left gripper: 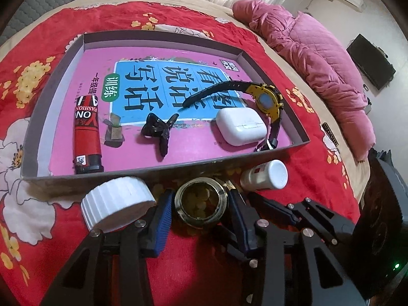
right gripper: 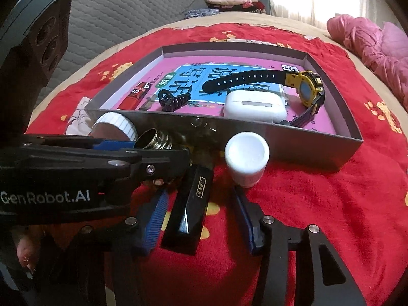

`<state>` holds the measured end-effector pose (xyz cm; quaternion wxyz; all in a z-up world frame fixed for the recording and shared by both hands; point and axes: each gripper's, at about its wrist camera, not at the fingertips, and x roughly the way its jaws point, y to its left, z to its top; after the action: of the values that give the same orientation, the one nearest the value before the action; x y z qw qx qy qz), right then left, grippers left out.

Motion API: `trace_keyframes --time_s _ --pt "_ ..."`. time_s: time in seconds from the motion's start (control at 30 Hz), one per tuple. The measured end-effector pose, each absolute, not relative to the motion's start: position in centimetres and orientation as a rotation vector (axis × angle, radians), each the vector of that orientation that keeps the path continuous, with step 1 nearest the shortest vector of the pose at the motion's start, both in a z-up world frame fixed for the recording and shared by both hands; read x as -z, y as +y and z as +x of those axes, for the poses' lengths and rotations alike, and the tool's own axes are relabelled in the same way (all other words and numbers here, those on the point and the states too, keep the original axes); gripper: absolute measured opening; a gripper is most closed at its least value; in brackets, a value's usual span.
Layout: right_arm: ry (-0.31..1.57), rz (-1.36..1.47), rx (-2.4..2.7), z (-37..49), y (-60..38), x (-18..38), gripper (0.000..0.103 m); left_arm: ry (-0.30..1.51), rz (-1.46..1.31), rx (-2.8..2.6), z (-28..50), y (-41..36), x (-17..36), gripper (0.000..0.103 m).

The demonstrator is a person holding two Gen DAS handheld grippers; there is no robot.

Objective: Organize rigid objects
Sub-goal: 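Close the right tool on the black object while the left tool closes on the glass jar, then carry the black object into the box with the right tool while the left tool carries the jar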

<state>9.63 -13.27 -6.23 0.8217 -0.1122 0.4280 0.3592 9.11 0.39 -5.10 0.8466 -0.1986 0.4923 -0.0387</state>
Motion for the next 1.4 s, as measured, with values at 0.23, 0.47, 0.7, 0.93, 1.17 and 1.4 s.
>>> trace_keyframes --time_s 0.23,0.47,0.7,0.93,1.17,1.4 --pt "0.908 -0.216 -0.783 10.1 -13.6 6.2 0.028 1.033 -0.415 0.078 9.0 0.5 5.2 0.036" --pt "0.921 -0.168 -0.797 10.5 -14.3 5.9 0.024 1.019 -0.407 0.072 8.8 0.5 4.8 0.036" --pt "0.941 -0.106 -0.809 10.6 -15.5 5.5 0.024 0.993 -0.410 0.072 7.8 0.7 3.7 0.036" --pt "0.947 -0.022 -0.834 10.4 -17.1 4.3 0.024 0.960 -0.403 0.083 6.7 0.7 2.1 0.036" --pt "0.878 0.098 -0.896 9.9 -18.6 2.0 0.024 0.924 -0.391 0.072 5.9 1.0 0.6 0.036" --pt "0.781 0.130 -0.891 9.8 -19.7 -0.1 0.024 0.883 -0.372 0.058 5.6 1.2 -0.7 0.036"
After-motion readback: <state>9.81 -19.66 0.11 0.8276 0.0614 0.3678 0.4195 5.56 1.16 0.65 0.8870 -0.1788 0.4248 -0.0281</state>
